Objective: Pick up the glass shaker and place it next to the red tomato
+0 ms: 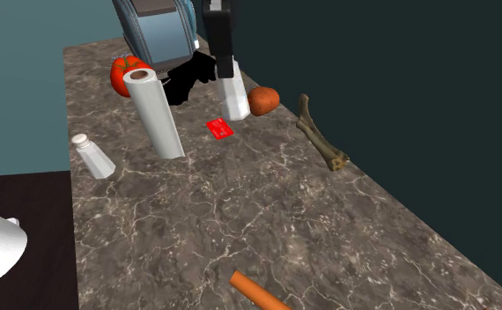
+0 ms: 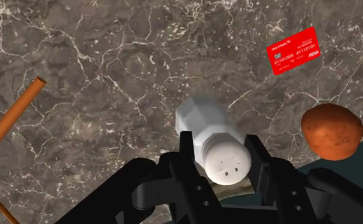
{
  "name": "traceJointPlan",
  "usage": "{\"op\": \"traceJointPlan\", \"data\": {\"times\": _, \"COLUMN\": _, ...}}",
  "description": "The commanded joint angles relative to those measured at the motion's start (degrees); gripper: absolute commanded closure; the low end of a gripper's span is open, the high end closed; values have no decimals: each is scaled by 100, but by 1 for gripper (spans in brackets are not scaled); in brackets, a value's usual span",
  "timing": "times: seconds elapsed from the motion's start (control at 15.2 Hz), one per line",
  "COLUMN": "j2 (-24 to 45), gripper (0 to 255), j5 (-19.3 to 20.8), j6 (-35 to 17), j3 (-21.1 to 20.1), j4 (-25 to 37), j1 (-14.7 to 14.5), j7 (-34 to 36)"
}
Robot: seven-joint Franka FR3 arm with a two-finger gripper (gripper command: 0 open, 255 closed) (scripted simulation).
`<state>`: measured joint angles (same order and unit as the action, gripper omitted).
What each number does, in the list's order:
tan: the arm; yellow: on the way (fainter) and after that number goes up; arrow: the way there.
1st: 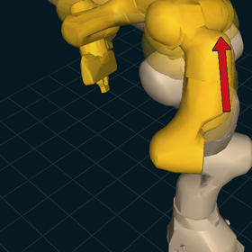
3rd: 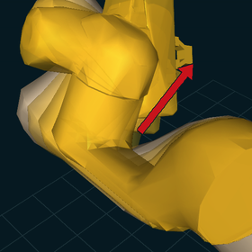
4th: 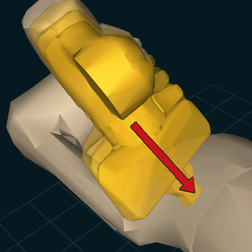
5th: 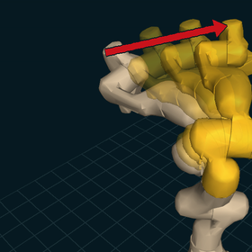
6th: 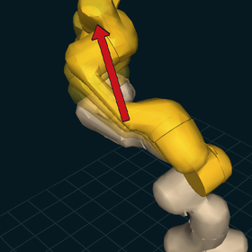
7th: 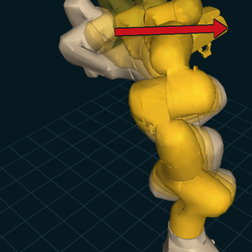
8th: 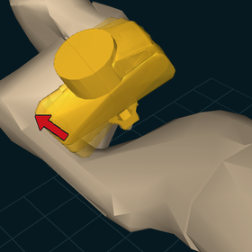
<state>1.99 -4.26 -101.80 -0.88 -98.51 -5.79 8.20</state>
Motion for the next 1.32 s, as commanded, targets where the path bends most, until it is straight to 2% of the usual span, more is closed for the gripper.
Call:
{"op": "traceJointPlan", "data": {"times": 0.0, "j2": -320, "gripper": 255, "j5": 0, "j6": -118, "j3": -108, "j4": -422, "j1": -116, "j7": 220}}
{"op": "traceJointPlan", "data": {"times": 0.59, "j2": -1418, "gripper": 255, "j5": -131, "j6": -324, "j3": -673, "j4": -1648, "j1": -587, "j7": 1199}}
{"op": "traceJointPlan", "data": {"times": 1.25, "j2": -2199, "gripper": 255, "j5": -452, "j6": -380, "j3": -1468, "j4": -2359, "j1": -1135, "j7": 2398}}
